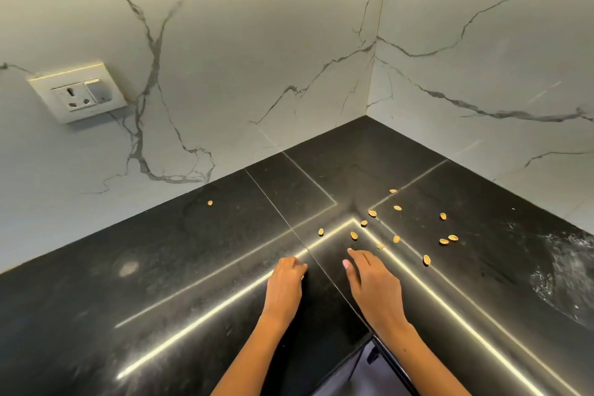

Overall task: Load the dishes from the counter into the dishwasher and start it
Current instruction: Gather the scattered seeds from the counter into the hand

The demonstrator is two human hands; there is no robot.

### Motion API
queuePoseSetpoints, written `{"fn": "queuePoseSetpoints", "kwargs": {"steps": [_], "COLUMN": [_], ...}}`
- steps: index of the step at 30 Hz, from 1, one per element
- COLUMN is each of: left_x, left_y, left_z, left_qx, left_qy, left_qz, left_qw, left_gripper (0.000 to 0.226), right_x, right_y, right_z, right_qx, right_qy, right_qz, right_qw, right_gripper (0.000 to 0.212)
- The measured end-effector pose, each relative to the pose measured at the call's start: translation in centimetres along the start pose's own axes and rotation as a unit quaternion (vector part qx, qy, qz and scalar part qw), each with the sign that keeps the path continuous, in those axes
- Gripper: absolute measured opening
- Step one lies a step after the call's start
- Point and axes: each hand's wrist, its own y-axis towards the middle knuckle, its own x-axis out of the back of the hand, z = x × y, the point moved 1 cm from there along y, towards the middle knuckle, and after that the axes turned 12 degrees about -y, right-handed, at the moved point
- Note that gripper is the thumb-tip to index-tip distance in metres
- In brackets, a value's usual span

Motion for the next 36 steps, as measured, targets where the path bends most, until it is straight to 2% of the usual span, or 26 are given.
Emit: {"fn": "queuePoseSetpoints", "kwargs": {"steps": [4, 6, 8, 9, 10, 11, 13, 14, 15, 16, 17, 19, 24, 26, 29, 32, 36], "left_x": [-0.7, -0.2, 1.5, 2.6, 3.5, 4.3, 5.9, 6.8, 7.5, 8.3, 8.8, 9.9, 11.8, 12.2, 12.5, 12.1, 10.9], "left_y": [0.9, 0.9, 0.8, 0.8, 1.0, 1.2, 1.8, 2.0, 2.1, 2.2, 2.1, 1.9, 1.7, 1.7, 1.8, 1.5, 0.6], "left_z": [1.6, 1.6, 1.0, 0.5, 0.1, 0.1, 0.7, 1.4, 2.0, 2.9, 3.7, 5.8, 10.7, 12.1, 13.6, 14.5, 14.5], "left_qx": [0.014, 0.031, 0.102, 0.161, 0.229, 0.288, 0.332, 0.335, 0.334, 0.326, 0.321, 0.325, 0.29, 0.287, 0.292, 0.316, 0.341], "left_qy": [-0.029, -0.082, -0.234, -0.328, -0.442, -0.575, -0.787, -0.838, -0.864, -0.876, -0.879, -0.867, -0.86, -0.854, -0.844, -0.831, -0.825], "left_qz": [0.014, 0.002, -0.076, -0.119, -0.155, -0.182, -0.218, -0.23, -0.238, -0.25, -0.261, -0.296, -0.332, -0.344, -0.348, -0.339, -0.319], "left_qw": [0.999, 0.996, 0.964, 0.923, 0.853, 0.744, 0.472, 0.364, 0.293, 0.252, 0.238, 0.235, 0.259, 0.266, 0.285, 0.307, 0.318], "left_gripper": [0.012, 0.011, 0.011, 0.01, 0.01, 0.011, 0.019, 0.021, 0.021, 0.017, 0.015, 0.021, 0.036, 0.037, 0.038, 0.039, 0.039], "right_x": [-1.5, -2.2, -2.7, -2.8, -2.8, -3.0, -3.7, -4.3, -4.7, -5.5, -6.3, -8.2, -14.3, -17.0, -20.2, -22.2, -22.4], "right_y": [1.1, 1.5, 2.1, 2.5, 3.1, 3.6, 4.7, 5.3, 5.9, 6.7, 7.5, 9.3, 13.9, 15.9, 19.2, 21.2, 18.9], "right_z": [0.7, 1.1, 1.8, 2.2, 2.6, 3.2, 4.4, 5.0, 5.6, 6.6, 7.5, 10.2, 19.1, 22.8, 26.5, 27.7, 24.3], "right_qx": [0.008, 0.016, 0.031, 0.042, 0.053, 0.065, 0.089, 0.098, 0.104, 0.113, 0.128, 0.173, 0.302, 0.327, 0.357, 0.379, 0.344], "right_qy": [0.001, 0.013, 0.028, 0.033, 0.039, 0.049, 0.06, 0.066, 0.072, 0.076, 0.074, 0.078, 0.081, 0.065, 0.014, -0.053, -0.042], "right_qz": [0.019, 0.024, 0.025, 0.024, 0.022, 0.022, 0.019, 0.023, 0.03, 0.039, 0.043, 0.05, 0.108, 0.161, 0.178, 0.191, 0.178], "right_qw": [1.0, 0.999, 0.999, 0.998, 0.998, 0.996, 0.994, 0.993, 0.992, 0.99, 0.988, 0.981, 0.944, 0.929, 0.917, 0.904, 0.921], "right_gripper": [0.041, 0.039, 0.038, 0.037, 0.036, 0.034, 0.034, 0.035, 0.036, 0.036, 0.035, 0.032, 0.023, 0.034, 0.051, 0.05, 0.032]}}
